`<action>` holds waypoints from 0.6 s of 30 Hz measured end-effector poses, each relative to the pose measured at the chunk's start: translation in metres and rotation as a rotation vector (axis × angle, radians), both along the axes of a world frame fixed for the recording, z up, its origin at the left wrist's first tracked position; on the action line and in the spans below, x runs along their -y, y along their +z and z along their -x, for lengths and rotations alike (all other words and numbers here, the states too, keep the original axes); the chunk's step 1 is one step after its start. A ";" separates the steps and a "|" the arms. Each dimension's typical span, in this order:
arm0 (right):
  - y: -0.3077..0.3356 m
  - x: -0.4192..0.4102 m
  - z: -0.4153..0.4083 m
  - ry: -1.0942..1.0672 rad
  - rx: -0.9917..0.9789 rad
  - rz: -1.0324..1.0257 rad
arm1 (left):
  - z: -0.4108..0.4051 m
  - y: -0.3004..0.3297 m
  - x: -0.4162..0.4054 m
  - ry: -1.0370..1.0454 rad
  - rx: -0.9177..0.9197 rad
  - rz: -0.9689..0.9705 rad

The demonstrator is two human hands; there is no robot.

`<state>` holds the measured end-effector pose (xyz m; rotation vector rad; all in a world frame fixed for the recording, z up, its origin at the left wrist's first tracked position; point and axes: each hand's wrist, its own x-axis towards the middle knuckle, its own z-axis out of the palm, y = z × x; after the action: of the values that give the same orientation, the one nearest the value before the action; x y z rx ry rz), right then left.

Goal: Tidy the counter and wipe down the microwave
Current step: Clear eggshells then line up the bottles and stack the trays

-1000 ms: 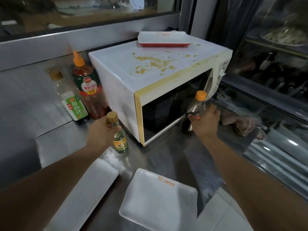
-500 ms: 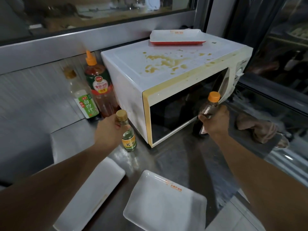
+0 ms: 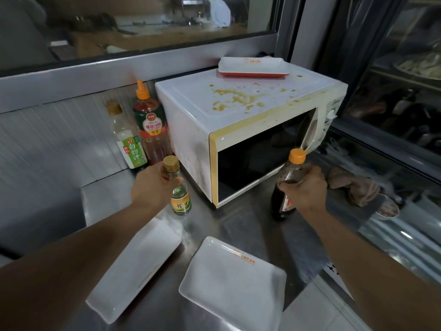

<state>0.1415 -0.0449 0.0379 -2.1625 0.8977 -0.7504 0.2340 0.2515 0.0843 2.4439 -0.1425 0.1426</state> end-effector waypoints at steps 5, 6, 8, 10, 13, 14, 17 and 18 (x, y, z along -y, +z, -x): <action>0.020 -0.027 0.014 0.049 -0.012 0.004 | 0.011 0.012 -0.016 0.007 -0.002 -0.009; 0.025 -0.034 0.015 0.059 -0.010 0.009 | 0.013 0.015 -0.020 0.004 0.003 -0.014; 0.037 -0.047 0.018 0.081 -0.006 0.024 | 0.015 0.021 -0.028 0.008 0.011 -0.024; 0.048 -0.061 0.021 0.125 -0.002 0.038 | 0.016 0.027 -0.039 0.024 0.014 -0.018; 0.066 -0.086 0.023 0.179 0.010 0.068 | 0.015 0.034 -0.058 0.030 0.013 0.006; 0.072 -0.096 0.023 0.198 0.011 0.072 | 0.014 0.037 -0.065 0.032 0.010 0.020; 0.090 -0.128 0.019 0.244 -0.006 0.076 | 0.010 0.042 -0.089 0.044 0.013 0.030; 0.094 -0.140 0.016 0.250 -0.004 0.080 | 0.008 0.044 -0.097 0.049 0.011 0.032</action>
<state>0.1251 0.0951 0.1319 -2.2929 0.5923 -0.6668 0.2257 0.3488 0.1280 2.4160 -0.0842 0.1789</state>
